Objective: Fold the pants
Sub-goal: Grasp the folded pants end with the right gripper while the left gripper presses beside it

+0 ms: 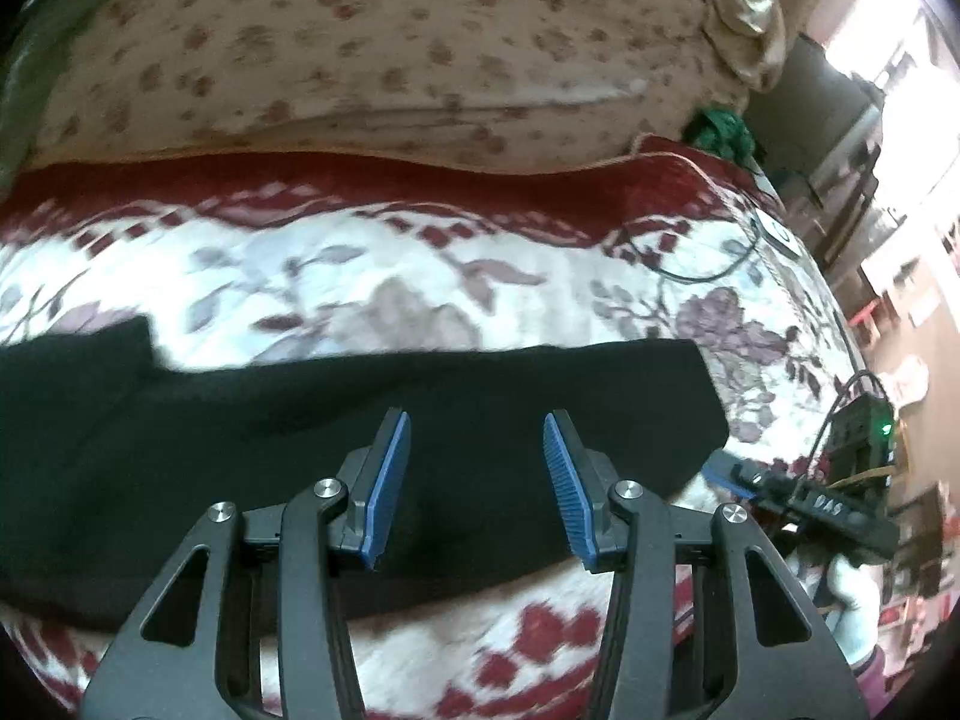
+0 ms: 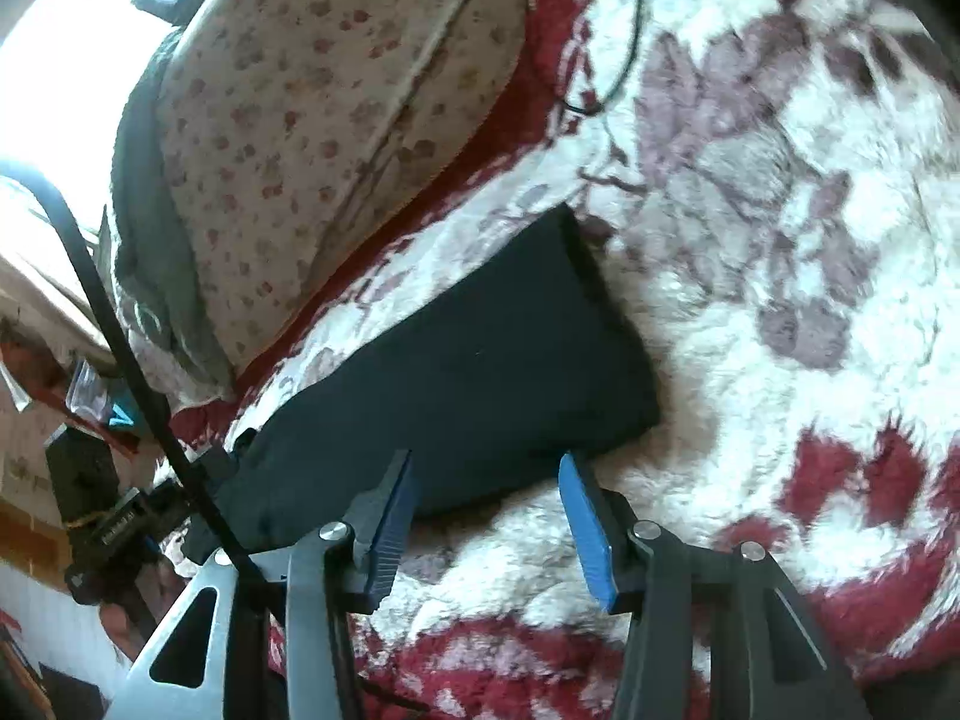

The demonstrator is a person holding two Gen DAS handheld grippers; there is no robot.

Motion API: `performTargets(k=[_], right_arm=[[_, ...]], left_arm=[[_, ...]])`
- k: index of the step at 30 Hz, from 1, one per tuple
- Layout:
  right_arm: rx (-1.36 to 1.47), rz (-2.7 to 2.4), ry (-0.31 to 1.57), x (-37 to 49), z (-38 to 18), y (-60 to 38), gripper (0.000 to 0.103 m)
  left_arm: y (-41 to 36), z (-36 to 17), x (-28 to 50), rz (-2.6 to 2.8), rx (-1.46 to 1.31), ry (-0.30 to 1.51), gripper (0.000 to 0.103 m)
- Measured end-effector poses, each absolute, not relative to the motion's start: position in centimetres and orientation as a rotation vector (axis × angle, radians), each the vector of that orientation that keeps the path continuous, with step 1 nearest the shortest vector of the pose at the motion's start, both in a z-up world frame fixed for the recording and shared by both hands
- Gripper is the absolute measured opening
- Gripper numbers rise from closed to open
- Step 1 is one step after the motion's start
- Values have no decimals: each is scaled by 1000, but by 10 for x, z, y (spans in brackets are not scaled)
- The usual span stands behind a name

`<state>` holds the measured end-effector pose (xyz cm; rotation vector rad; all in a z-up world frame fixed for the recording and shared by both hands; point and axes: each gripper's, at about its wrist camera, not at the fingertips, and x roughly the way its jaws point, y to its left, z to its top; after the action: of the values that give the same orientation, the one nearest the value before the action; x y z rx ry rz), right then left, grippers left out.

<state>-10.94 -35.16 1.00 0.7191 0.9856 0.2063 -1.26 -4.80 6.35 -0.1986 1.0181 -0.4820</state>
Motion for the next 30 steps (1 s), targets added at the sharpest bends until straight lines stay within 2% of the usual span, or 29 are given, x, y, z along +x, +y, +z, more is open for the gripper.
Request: performTargets(k=[19,30], right_arm=[[806,238,925,-81,-6,-368,50],[807,266,913,-82,-6,-366,58]], left_arm=[[-158,43,46,-654,61,1060,46],[-181,31,62,-664,102,1084,46]])
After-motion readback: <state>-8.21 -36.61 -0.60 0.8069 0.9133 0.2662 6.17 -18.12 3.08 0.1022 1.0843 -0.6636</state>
